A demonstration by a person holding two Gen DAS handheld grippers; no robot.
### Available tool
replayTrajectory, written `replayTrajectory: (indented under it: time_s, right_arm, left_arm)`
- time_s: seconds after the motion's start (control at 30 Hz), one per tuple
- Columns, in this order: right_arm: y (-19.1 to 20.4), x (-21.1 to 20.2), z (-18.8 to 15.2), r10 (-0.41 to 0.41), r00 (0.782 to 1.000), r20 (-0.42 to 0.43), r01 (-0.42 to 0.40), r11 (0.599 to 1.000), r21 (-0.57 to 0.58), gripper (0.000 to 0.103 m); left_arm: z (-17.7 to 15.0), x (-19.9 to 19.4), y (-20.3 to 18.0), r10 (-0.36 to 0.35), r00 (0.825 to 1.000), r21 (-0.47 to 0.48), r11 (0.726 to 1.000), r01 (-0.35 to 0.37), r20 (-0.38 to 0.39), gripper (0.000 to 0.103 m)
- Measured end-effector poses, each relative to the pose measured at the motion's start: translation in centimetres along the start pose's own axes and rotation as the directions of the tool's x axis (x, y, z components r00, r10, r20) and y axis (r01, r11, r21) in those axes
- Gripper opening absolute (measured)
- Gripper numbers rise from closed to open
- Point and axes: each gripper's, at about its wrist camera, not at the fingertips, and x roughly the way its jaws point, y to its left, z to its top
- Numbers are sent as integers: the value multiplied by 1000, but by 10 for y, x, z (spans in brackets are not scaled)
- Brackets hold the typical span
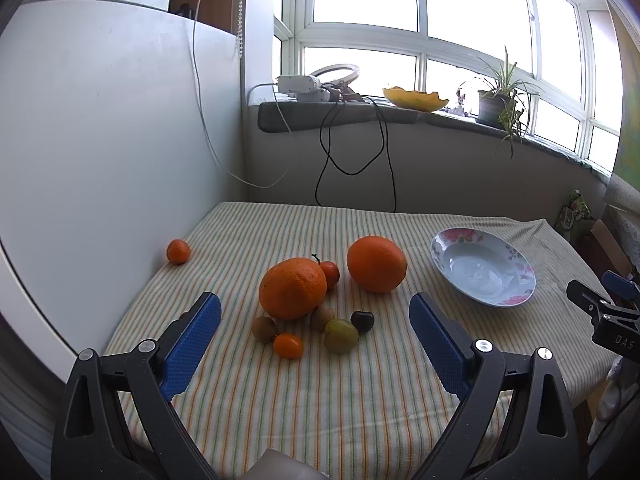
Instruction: Organize fruits
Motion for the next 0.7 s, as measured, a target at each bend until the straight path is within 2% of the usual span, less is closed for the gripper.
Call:
replayTrajectory:
  time_s: [0.7]
  right_arm:
    - [3, 0, -1, 8, 1000, -4, -8, 1000, -7, 103]
  left_arm:
    - [-1, 1, 1, -3, 1000, 2, 1000, 3, -3, 95]
